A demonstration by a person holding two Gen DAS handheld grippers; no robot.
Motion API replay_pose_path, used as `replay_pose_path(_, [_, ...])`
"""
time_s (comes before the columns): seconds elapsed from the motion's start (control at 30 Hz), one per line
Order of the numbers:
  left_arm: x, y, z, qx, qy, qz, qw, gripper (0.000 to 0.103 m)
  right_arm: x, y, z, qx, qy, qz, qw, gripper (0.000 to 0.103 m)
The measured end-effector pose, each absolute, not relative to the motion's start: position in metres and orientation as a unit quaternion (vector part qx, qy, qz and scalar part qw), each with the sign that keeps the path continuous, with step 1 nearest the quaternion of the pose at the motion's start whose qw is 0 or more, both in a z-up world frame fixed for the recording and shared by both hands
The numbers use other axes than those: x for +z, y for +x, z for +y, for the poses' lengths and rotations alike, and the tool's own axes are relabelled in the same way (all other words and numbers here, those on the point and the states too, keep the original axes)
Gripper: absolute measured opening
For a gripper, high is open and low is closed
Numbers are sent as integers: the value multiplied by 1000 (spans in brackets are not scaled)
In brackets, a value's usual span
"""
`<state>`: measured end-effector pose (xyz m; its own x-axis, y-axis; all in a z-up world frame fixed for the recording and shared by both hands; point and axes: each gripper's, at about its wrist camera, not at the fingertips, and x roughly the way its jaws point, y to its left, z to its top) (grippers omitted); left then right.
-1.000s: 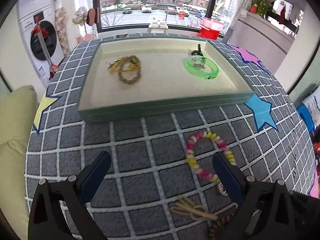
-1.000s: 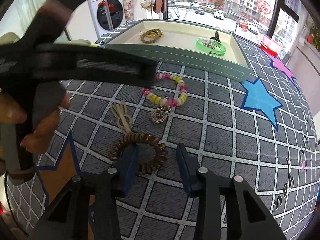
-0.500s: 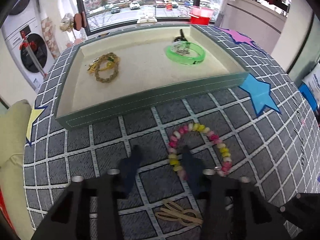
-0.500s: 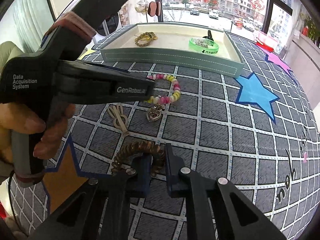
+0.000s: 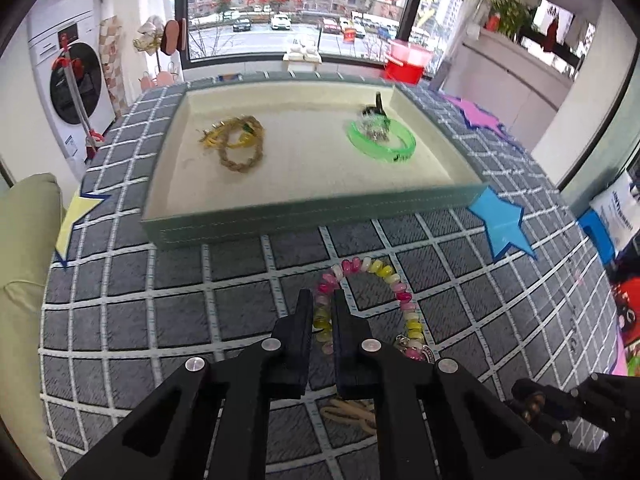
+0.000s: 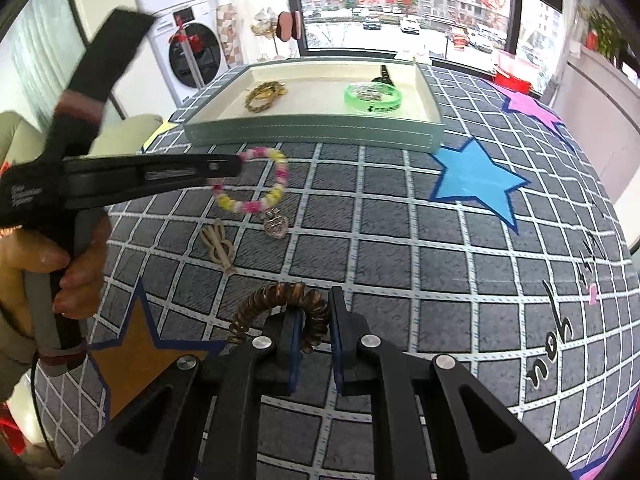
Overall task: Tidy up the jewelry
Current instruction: 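Carry the beaded bracelet and coiled hair tie over the tray with both tools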
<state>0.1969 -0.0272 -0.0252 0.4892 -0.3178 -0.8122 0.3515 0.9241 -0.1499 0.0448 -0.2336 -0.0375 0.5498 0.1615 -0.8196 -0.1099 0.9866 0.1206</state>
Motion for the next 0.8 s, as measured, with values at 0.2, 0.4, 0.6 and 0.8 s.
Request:
replay_pose_path(0.2, [-6, 191, -10, -190, -3, 442, 877, 23, -28, 45, -247, 70, 45, 462, 883, 14])
replay_pose_path(0.4, [9, 188, 4, -178, -24, 421, 889, 23, -18, 52, -257, 64, 61, 456, 885, 14])
replay_pose_path(0.6, [17, 189, 9, -171, -28, 406, 897, 23, -3, 64, -265, 60, 70, 444, 891, 14])
replay_pose_path(0.8, [24, 194, 8, -165, -24, 391, 905, 23, 15, 85, -271, 62, 75, 435, 895, 14])
